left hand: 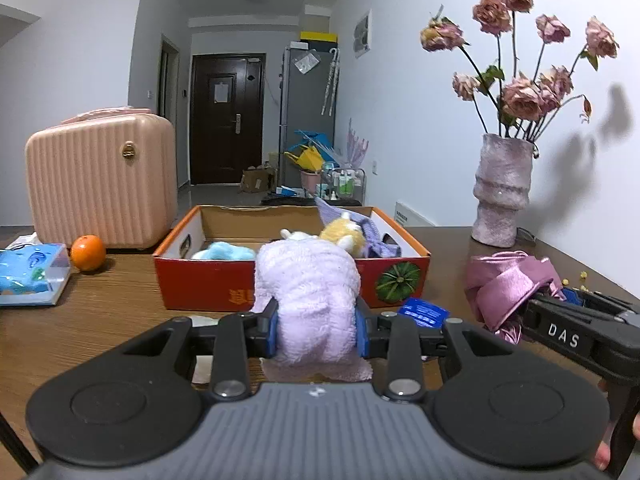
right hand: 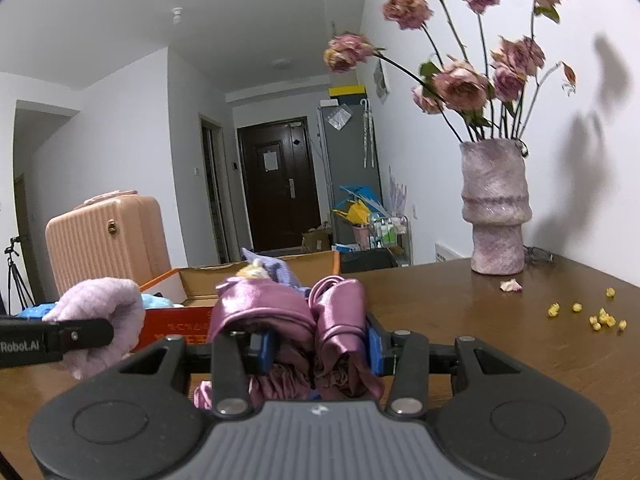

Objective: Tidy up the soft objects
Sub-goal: 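Carry the pink scrunchies and pink towel over the cardboard box with both grippers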

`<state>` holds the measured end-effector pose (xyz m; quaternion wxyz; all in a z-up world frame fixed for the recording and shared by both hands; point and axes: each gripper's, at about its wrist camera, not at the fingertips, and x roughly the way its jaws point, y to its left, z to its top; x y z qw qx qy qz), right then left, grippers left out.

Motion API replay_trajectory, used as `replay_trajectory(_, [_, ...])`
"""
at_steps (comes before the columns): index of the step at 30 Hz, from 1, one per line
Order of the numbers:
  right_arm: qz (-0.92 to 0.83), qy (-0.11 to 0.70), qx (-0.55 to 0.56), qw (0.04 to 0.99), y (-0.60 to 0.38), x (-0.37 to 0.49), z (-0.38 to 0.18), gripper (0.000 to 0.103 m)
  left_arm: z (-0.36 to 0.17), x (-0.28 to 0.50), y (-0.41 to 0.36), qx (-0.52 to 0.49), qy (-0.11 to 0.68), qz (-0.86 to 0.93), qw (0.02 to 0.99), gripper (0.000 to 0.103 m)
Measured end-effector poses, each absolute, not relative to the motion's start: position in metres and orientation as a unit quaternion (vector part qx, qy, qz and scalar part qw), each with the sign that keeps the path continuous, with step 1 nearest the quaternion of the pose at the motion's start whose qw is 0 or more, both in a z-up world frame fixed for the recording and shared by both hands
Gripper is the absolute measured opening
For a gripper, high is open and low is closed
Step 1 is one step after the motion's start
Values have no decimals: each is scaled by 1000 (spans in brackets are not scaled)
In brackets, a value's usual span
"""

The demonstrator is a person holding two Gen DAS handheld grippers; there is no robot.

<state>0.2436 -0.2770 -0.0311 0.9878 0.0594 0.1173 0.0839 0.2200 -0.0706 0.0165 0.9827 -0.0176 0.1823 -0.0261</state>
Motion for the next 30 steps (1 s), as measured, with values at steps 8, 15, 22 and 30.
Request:
replay_trajectory(8, [86,110,62,988,-255,243,-30,42,21,216,-46,-27,170,-17,985,35])
replay_trajectory(15, [87,96,54,990,-231,246,-28,42,26,219,-36,-27,160,-9,987,35])
replay_trajectory(22, [93,85,47,991,-216,253,-24,43,31,227,-30,-23,150,-6,988,35])
replay_trajectory(30, [100,74,52,991,-202,268,-16,43,43,242,-17,-33,136,0,990,35])
